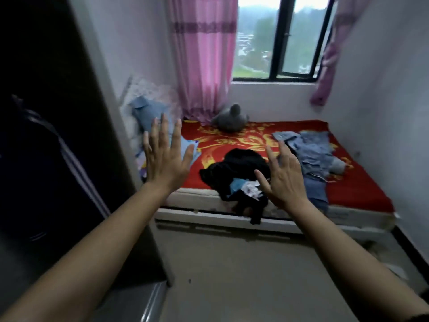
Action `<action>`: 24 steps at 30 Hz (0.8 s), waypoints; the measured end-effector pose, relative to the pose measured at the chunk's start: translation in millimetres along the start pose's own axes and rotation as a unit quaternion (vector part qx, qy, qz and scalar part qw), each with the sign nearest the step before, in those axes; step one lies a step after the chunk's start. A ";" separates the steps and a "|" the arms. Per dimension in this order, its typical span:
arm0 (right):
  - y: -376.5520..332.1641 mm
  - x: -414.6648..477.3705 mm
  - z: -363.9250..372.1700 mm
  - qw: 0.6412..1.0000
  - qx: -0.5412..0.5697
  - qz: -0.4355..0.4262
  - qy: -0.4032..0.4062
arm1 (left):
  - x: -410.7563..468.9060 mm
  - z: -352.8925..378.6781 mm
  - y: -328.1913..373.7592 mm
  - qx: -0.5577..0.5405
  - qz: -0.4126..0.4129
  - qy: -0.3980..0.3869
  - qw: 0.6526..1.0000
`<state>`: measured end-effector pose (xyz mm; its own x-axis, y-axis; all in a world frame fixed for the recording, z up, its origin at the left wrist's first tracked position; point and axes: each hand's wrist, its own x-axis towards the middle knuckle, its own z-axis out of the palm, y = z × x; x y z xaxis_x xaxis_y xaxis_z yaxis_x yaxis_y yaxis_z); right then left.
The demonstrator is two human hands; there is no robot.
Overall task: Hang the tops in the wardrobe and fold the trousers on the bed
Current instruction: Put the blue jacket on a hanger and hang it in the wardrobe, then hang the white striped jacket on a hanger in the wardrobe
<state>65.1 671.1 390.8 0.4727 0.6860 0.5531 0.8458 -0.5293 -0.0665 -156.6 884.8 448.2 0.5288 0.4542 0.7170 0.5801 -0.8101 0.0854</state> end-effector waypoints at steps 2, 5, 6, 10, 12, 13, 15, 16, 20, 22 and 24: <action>56.1 -28.1 -21.6 0.999 -0.021 0.039 -0.006 | 15.6 17.0 65.6 -0.040 0.027 0.001 0.999; 145.1 -84.8 -57.7 0.993 -0.051 0.103 -0.015 | 19.1 44.2 179.9 -0.102 0.073 -0.012 0.992; 174.2 -106.2 -69.9 0.990 -0.066 0.123 -0.021 | 14.6 52.6 219.1 -0.122 0.091 -0.020 0.988; 274.1 -203.2 -120.4 0.964 -0.103 0.247 -0.013 | -18.3 75.3 375.2 -0.192 0.192 -0.066 0.960; 307.2 -261.4 -142.6 0.940 -0.115 0.322 0.001 | -42.1 79.7 447.3 -0.221 0.252 -0.106 0.936; 318.5 -292.6 -153.2 0.926 -0.127 0.354 0.004 | -57.1 80.6 480.4 -0.235 0.280 -0.125 0.922; 330.2 -357.3 -174.4 0.895 -0.151 0.420 -0.008 | -91.8 78.2 540.8 -0.270 0.336 -0.158 0.889; 330.8 -390.4 -184.4 0.877 -0.161 0.453 -0.014 | -110.9 74.8 568.2 -0.285 0.365 -0.173 0.869; 306.1 -510.9 -227.8 0.792 -0.210 0.573 -0.010 | -184.1 45.5 652.0 -0.323 0.465 -0.216 0.796; 280.4 -559.3 -252.2 0.752 -0.242 0.613 -0.014 | -218.4 25.2 672.7 -0.339 0.491 -0.236 0.767; 250.4 -596.3 -274.1 0.709 -0.271 0.651 -0.011 | -250.0 5.5 681.0 -0.361 0.510 -0.254 0.738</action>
<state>-72.8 -7.3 271.9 0.7748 -0.5548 0.3030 -0.5264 -0.8317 -0.1766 109.6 221.7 323.3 0.7321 -0.5973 0.3275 -0.6657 -0.7293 0.1580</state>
